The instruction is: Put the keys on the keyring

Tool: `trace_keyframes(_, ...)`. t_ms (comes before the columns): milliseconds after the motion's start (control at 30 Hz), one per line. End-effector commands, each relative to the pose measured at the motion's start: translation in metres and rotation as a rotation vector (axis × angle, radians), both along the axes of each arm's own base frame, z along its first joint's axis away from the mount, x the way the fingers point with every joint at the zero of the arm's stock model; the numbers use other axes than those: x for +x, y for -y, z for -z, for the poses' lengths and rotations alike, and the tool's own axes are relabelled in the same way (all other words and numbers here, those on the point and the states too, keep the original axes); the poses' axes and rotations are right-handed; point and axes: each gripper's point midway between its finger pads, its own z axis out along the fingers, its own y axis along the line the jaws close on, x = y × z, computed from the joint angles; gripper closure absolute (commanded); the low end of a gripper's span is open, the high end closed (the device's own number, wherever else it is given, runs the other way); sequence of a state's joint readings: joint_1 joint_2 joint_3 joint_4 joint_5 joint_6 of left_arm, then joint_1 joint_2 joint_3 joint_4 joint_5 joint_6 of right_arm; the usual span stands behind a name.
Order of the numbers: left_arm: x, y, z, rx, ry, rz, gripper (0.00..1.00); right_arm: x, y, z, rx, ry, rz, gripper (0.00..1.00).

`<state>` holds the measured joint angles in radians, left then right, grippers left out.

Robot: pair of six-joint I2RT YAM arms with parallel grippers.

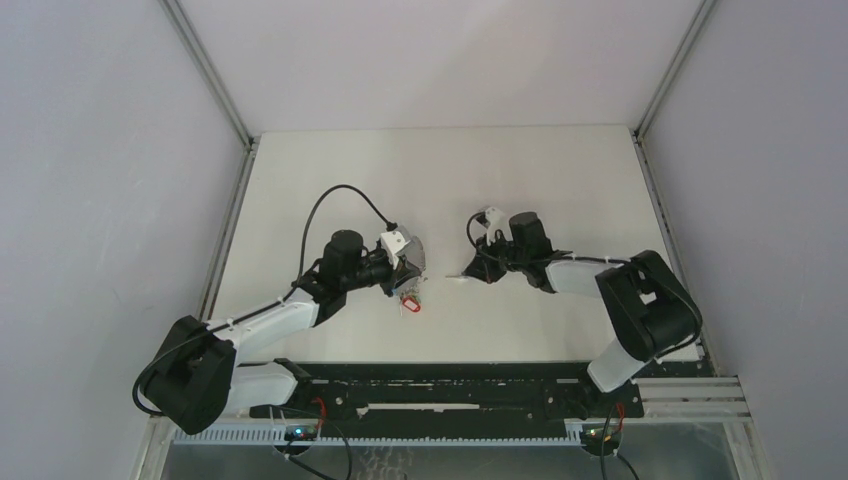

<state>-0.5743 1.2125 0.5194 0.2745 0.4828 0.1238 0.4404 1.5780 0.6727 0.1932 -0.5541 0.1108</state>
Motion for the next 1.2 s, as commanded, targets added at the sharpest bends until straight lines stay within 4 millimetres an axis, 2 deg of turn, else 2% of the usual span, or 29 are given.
trace_keyframes(0, 0.009, 0.009, -0.031, -0.066, 0.086, 0.023, 1.0, 0.02, -0.031, -0.027, 0.156, 0.243, -0.11, 1.0)
trace_keyframes(300, 0.011, 0.01, -0.029, -0.067, 0.086, 0.019, 1.0, 0.003, -0.03, 0.004, 0.094, 0.271, -0.128, 1.0)
trace_keyframes(633, 0.011, 0.008, -0.03, -0.064, 0.098, 0.013, 1.0, -0.009, -0.027, 0.013, 0.054, 0.24, -0.111, 0.97)
trace_keyframes(767, 0.011, 0.007, -0.03, -0.063, 0.1, 0.011, 1.0, -0.012, -0.023, 0.003, 0.037, 0.244, -0.1, 0.88)
trace_keyframes(933, 0.011, 0.008, -0.031, -0.063, 0.102, 0.009, 1.0, -0.015, -0.013, -0.024, 0.009, 0.225, -0.053, 0.71)
trace_keyframes(1000, 0.011, 0.007, -0.031, -0.064, 0.103, 0.009, 1.0, -0.017, -0.011, -0.035, 0.013, 0.164, -0.023, 0.6)
trace_keyframes(1167, 0.011, 0.006, -0.033, -0.065, 0.111, 0.004, 1.0, -0.027, -0.007, -0.05, 0.035, 0.02, -0.005, 0.46)
